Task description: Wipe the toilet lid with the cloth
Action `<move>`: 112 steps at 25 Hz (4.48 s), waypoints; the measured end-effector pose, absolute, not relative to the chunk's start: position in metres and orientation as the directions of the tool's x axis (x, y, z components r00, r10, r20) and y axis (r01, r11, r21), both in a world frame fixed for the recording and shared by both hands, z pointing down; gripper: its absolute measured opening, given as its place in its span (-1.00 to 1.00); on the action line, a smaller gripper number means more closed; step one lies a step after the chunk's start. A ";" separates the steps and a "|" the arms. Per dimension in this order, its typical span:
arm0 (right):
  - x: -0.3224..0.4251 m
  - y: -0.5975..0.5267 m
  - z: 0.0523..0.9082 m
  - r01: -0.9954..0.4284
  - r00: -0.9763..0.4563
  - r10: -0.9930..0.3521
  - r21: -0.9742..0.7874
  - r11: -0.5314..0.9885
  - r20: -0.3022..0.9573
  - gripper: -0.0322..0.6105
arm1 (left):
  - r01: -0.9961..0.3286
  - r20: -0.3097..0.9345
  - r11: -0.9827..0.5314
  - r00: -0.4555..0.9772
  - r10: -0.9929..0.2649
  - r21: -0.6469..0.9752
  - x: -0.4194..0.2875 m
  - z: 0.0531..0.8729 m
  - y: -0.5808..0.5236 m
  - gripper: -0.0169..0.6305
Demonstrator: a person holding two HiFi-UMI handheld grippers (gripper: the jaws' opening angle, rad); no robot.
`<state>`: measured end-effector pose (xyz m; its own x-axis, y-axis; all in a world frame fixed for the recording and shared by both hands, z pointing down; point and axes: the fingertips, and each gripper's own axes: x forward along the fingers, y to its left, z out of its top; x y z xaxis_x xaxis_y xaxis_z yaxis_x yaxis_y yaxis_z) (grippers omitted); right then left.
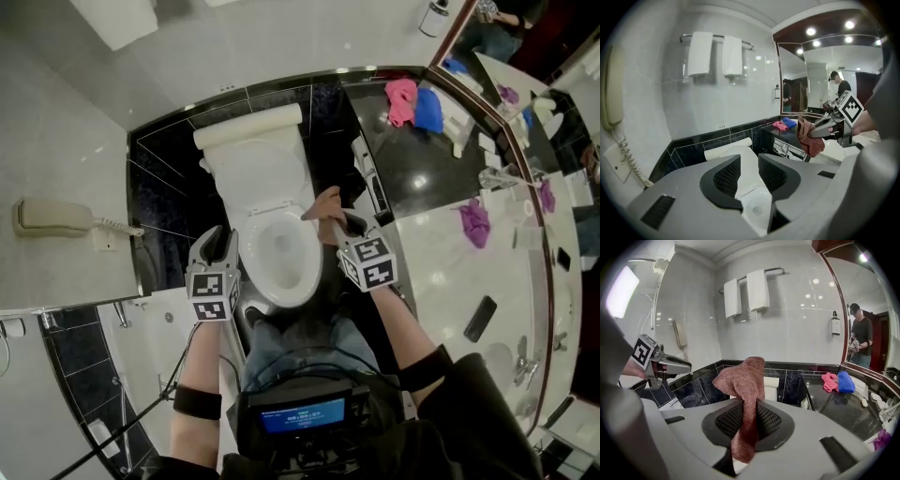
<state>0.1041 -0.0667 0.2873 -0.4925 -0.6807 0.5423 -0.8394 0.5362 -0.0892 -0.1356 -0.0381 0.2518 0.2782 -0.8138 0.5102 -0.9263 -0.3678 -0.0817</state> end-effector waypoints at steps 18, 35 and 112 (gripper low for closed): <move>0.001 -0.182 0.419 -0.809 -0.514 -0.592 -0.121 0.575 0.621 -0.67 | -0.482 0.656 -0.667 0.224 -0.721 -0.568 -0.121 0.400 -0.253 -0.28; -0.008 -0.214 0.460 -0.812 -0.520 -0.576 -0.157 0.562 0.630 -0.67 | -0.254 0.755 -0.762 0.150 -0.639 -0.595 -0.122 0.460 -0.342 -0.49; 0.074 0.116 0.631 -0.835 -0.496 -0.549 -0.196 0.514 0.673 -0.67 | -0.356 0.821 -0.801 0.137 -0.554 -0.481 -0.018 0.764 0.232 -0.92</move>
